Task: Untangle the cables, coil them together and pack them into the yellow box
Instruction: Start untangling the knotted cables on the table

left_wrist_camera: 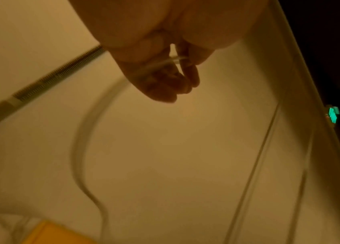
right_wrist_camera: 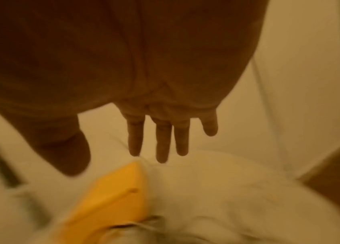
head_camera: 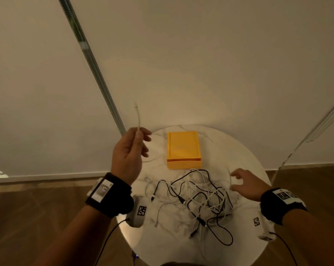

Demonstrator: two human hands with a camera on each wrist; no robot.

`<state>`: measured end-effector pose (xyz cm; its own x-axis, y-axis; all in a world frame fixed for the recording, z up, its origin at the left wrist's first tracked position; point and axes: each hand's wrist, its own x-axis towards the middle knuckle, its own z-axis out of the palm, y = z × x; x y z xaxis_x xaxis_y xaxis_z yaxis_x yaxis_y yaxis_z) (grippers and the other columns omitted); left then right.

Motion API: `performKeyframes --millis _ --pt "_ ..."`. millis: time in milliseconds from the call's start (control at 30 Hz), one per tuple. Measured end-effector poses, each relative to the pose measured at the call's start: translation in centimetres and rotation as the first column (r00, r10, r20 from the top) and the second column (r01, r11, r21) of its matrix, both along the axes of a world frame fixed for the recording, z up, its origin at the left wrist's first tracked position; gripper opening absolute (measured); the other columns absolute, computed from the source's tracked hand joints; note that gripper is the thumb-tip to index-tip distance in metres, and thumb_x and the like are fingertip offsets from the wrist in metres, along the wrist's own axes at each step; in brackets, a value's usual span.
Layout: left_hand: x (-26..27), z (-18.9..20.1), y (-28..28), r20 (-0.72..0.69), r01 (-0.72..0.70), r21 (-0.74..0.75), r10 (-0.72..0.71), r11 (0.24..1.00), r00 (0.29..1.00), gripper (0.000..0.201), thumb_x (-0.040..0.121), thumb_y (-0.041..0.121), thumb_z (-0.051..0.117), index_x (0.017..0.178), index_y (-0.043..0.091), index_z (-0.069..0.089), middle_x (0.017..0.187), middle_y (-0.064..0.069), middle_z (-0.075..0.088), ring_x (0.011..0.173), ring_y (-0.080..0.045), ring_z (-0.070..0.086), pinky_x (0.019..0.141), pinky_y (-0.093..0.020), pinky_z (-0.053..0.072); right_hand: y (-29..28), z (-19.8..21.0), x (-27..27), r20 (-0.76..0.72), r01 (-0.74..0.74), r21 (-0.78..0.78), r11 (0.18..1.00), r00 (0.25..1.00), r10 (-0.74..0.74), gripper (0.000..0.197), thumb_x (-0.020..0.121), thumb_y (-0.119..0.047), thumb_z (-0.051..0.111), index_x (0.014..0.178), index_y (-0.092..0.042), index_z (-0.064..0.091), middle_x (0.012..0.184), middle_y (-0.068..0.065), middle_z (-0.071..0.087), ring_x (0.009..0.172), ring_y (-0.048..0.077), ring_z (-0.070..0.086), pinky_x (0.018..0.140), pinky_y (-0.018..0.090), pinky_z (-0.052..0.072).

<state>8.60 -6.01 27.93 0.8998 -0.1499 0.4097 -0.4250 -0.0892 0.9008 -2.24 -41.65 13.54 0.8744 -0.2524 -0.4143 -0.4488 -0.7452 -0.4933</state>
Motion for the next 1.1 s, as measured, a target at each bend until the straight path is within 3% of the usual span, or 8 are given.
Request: performKeyframes --millis 233,467,633,700,833,933,1000,1100 --pt "-3.2 -1.6 -3.1 -0.007 0.153 0.097 -0.153 0.983 0.988 0.028 0.106 0.026 0.048 0.094 0.017 0.072 0.084 0.002 0.068 0.078 -0.019 0.064 0.069 -0.044 0.056 12.9 13.1 2.8 0.682 -0.360 0.237 0.902 0.723 0.109 0.037 0.097 -0.049 0.056 0.124 -0.025 0.060 0.120 -0.010 0.058 0.117 0.004 0.058 0.098 0.016 0.044" --pt "-4.6 -2.0 -2.7 0.149 0.175 0.348 -0.238 0.921 0.960 0.029 0.101 0.032 0.052 0.088 0.020 0.076 0.082 0.009 0.072 0.075 -0.011 0.068 0.064 -0.038 0.056 17.2 17.2 3.5 0.746 -0.466 0.275 0.841 0.655 0.119 0.028 0.108 -0.024 0.045 0.091 -0.014 0.066 0.095 0.003 0.064 0.079 0.014 0.062 0.067 0.028 0.050" --pt "-3.7 -1.6 -1.9 0.017 0.177 0.178 -0.183 0.968 0.983 0.038 0.108 0.040 0.036 0.126 0.020 0.063 0.122 -0.001 0.063 0.118 -0.022 0.061 0.101 -0.040 0.049 17.1 16.5 3.3 0.738 -0.390 0.337 0.857 0.674 0.016 0.031 0.109 -0.025 0.043 0.087 -0.009 0.058 0.069 0.008 0.063 0.057 0.020 0.060 0.062 0.041 0.053" --pt "-4.3 -1.2 -3.2 -0.086 0.252 0.047 -0.247 0.967 0.965 0.039 0.110 0.039 0.031 0.131 0.021 0.059 0.127 -0.003 0.065 0.125 -0.019 0.060 0.108 -0.038 0.047 17.9 16.2 3.3 0.744 -0.423 0.319 0.848 0.666 0.051 0.029 0.109 -0.027 0.043 0.092 -0.010 0.061 0.080 0.005 0.067 0.055 0.022 0.058 0.057 0.045 0.052" --pt "-3.8 1.0 -4.7 -0.134 0.159 -0.202 -0.188 0.966 0.973 0.040 0.111 0.030 0.033 0.111 0.015 0.071 0.108 -0.003 0.075 0.102 -0.016 0.069 0.096 -0.039 0.052 17.7 15.3 4.0 0.751 -0.453 0.316 0.834 0.657 0.072 0.033 0.108 -0.027 0.043 0.083 -0.010 0.056 0.066 -0.012 0.053 0.057 0.007 0.046 0.057 0.026 0.040" --pt "-1.3 4.6 -2.5 -0.180 0.051 -0.554 -0.179 0.831 0.967 0.041 0.112 0.031 0.031 0.089 0.016 0.061 0.073 -0.001 0.068 0.066 -0.015 0.064 0.069 -0.036 0.056 14.6 12.2 3.6 0.648 -0.438 0.201 0.876 0.730 0.216 0.044 0.105 -0.040 0.046 0.069 -0.014 0.046 0.059 -0.010 0.040 0.053 0.005 0.037 0.055 0.022 0.032" --pt "0.5 7.0 0.0 -0.168 -0.076 -0.574 -0.026 0.815 0.985 0.039 0.112 0.035 0.033 0.083 0.021 0.055 0.059 0.004 0.046 0.050 -0.012 0.039 0.048 -0.025 0.036 11.0 8.6 2.9 0.553 -0.381 0.107 0.918 0.790 0.264 0.048 0.100 -0.054 0.046 0.066 -0.021 0.043 0.059 -0.007 0.037 0.052 0.006 0.035 0.055 0.026 0.031" --pt "2.3 8.7 3.7 0.034 -0.214 -0.449 0.256 0.867 0.966 0.036 0.112 0.031 0.036 0.082 0.024 0.054 0.059 0.004 0.038 0.050 -0.016 0.027 0.043 -0.029 0.023 5.0 4.0 1.3 0.419 -0.184 0.001 0.983 0.892 0.167 0.061 0.087 -0.079 0.041 0.063 -0.023 0.036 0.057 -0.006 0.035 0.053 0.011 0.035 0.056 0.033 0.030"
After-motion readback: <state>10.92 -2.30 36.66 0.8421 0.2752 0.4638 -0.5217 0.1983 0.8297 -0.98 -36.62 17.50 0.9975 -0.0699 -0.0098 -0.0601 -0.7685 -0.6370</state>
